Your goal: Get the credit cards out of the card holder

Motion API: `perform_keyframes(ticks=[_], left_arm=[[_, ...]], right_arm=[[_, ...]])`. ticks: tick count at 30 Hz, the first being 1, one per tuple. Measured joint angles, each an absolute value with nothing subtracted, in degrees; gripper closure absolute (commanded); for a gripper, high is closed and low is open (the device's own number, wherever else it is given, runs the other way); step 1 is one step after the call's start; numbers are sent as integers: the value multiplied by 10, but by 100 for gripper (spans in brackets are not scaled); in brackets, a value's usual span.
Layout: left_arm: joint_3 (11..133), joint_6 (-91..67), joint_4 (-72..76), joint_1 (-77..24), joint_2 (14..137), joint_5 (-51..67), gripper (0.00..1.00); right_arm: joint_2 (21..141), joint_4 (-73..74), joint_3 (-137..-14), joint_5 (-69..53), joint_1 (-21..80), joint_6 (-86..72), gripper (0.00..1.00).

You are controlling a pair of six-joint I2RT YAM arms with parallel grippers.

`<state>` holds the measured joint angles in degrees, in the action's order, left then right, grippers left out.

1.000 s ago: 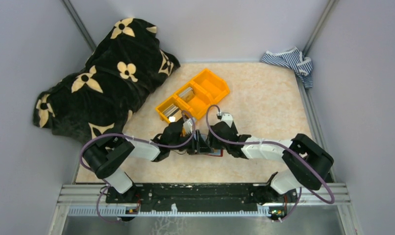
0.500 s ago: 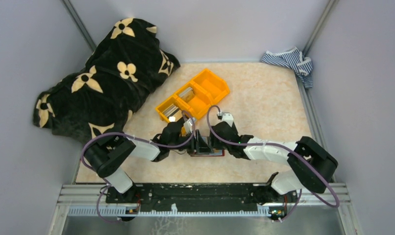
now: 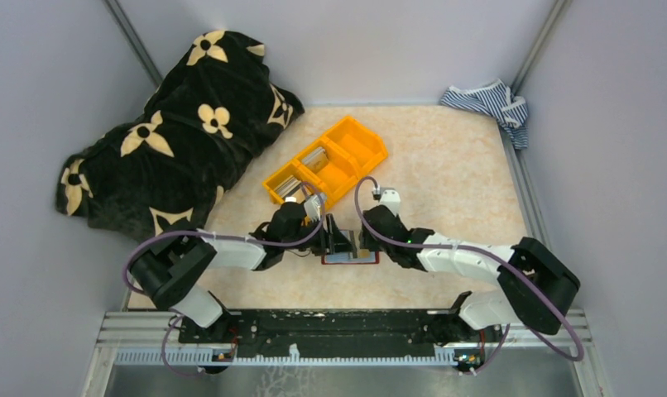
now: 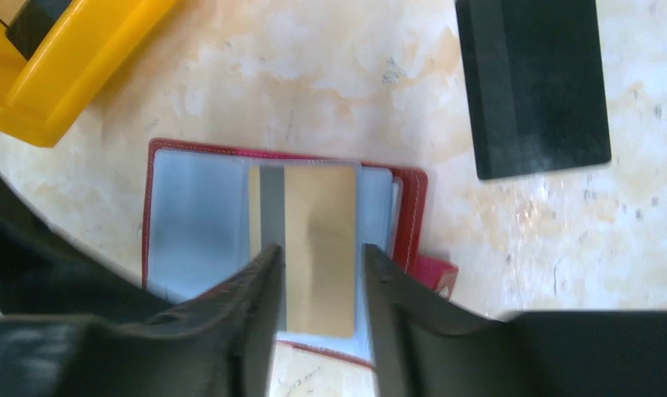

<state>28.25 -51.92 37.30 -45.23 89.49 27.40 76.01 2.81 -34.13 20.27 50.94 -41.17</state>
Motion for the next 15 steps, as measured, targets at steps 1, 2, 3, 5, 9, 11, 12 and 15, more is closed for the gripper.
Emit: perform_keyframes(ticks=[1,2,3,5,9,11,12,15], left_arm=[[283,-516,366,-451,896,256,41],[283,-514,357,-444,902,236,41],[284,-512,346,-435,911,218,41],[284,-512,329,-423,925,195,42],[288,-511,325,-420,927,174,43],[288,-509,316,-421,922,164,43],[288,-507,311,-421,918,157,43],[288,-502,299,-420,908,142,43]], right_arm=[[755,38,-341,205,509,-409,79],[748,53,-341,206,509,-409,86],[742,63,-341,207,510,-410,92],[736,77,-341,210,508,-411,100],[736,96,-340,213,500,-411,100],[737,98,-337,213,498,-410,100],[740,96,-334,211,497,-410,100],[752,93,-326,203,497,-409,100]])
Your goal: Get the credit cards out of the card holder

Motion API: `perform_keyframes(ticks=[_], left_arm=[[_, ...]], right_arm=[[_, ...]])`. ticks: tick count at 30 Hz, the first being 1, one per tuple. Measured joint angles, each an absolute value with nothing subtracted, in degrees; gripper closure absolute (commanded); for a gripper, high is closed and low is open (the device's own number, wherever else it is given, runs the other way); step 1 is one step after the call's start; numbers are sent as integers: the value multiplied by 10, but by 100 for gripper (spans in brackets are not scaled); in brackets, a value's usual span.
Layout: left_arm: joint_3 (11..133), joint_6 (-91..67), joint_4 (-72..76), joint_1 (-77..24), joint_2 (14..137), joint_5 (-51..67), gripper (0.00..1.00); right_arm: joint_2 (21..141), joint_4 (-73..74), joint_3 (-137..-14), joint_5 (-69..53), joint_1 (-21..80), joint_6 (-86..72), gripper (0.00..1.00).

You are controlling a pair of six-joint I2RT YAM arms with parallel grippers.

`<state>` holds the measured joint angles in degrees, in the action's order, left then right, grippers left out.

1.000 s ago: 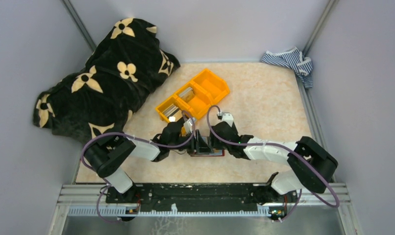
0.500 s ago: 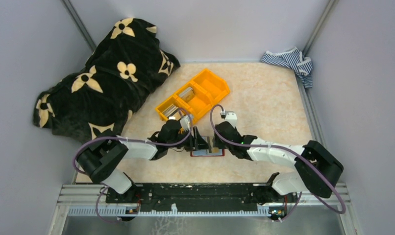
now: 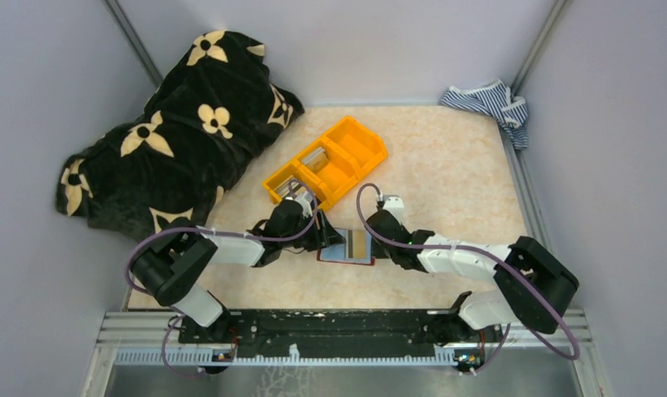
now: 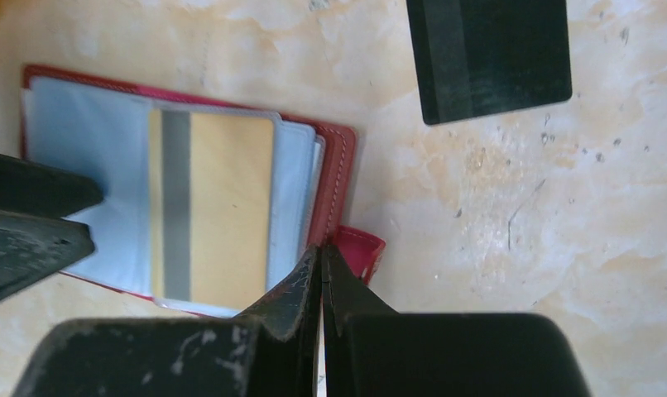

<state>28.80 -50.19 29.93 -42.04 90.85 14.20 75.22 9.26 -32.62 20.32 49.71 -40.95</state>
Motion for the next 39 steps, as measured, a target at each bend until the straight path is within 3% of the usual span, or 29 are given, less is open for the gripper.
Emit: perform_keyframes(ticks=[39], left_arm=[[323,-499,296,-421,950,190,44]], right_arm=[[785,38,-315,182,497,-409,100]])
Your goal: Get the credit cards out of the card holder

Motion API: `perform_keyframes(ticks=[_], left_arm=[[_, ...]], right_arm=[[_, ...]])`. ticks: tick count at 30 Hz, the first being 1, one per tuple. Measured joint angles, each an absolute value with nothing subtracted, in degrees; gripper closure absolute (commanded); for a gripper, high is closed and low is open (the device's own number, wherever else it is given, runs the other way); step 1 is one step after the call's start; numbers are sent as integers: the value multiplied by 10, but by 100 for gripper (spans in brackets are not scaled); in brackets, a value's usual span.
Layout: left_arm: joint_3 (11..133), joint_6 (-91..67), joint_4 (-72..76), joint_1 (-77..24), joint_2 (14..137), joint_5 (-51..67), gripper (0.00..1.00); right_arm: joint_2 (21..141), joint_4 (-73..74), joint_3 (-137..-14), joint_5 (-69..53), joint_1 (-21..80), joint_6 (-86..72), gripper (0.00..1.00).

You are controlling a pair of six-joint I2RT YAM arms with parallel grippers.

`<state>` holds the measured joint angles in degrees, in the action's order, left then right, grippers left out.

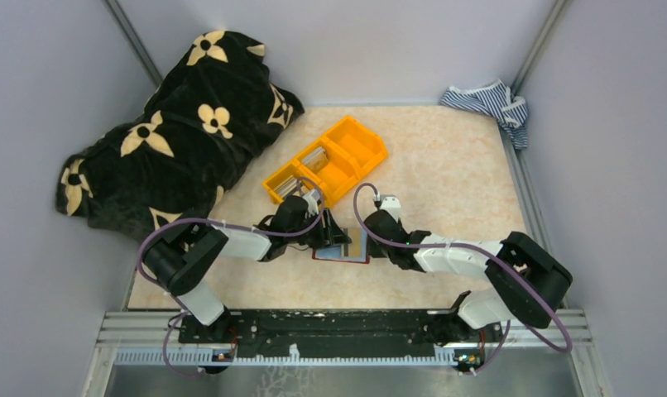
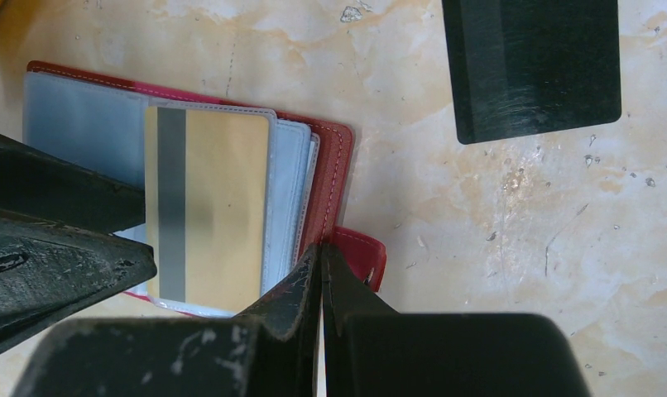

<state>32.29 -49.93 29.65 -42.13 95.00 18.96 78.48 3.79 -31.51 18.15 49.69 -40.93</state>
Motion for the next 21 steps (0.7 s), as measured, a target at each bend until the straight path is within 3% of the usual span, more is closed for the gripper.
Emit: perform_keyframes(ticks=[21], left_arm=[[309,-549,380,-422,969,235,46]], right_arm=[[789,31,-315,181,497,-409,100]])
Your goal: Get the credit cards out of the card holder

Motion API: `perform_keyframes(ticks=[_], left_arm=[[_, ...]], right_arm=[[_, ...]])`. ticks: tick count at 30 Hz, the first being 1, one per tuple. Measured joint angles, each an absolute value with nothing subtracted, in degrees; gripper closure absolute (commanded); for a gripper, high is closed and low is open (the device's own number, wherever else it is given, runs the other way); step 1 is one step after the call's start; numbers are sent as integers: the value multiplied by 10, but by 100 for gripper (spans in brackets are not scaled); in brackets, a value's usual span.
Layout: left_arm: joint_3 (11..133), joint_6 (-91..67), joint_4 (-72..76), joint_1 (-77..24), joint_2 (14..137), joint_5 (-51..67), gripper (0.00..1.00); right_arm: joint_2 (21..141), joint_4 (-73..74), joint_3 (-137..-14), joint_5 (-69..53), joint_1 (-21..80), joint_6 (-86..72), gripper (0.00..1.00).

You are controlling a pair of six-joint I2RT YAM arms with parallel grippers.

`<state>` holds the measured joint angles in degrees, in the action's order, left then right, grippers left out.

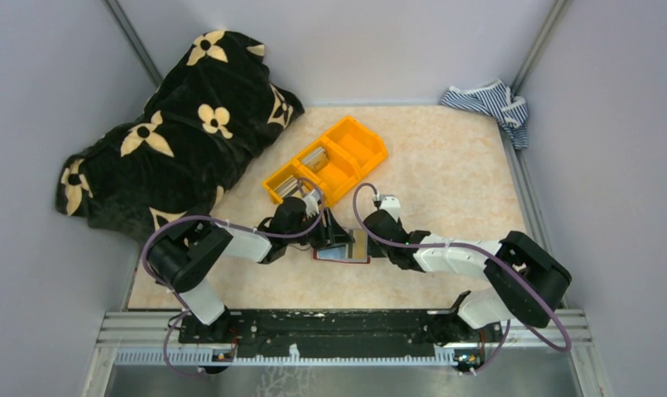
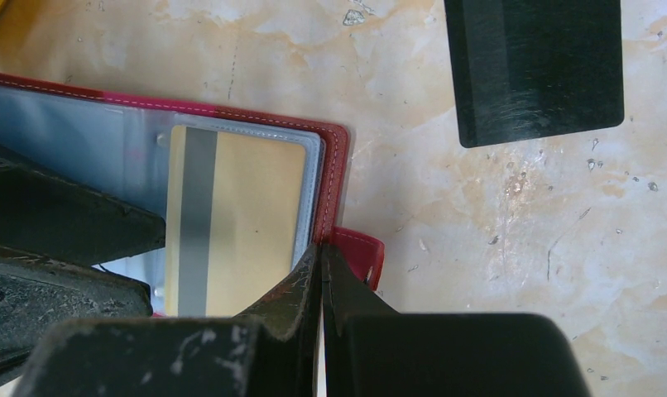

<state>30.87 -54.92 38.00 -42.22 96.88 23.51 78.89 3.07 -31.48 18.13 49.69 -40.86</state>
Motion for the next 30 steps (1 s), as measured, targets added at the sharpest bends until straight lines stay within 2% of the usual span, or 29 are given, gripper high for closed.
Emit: perform_keyframes(ticks=[30], left_arm=[[299,-615,522,-417,1037,303,46]], right_arm=[[794,22,-315,181,497,-405,100]])
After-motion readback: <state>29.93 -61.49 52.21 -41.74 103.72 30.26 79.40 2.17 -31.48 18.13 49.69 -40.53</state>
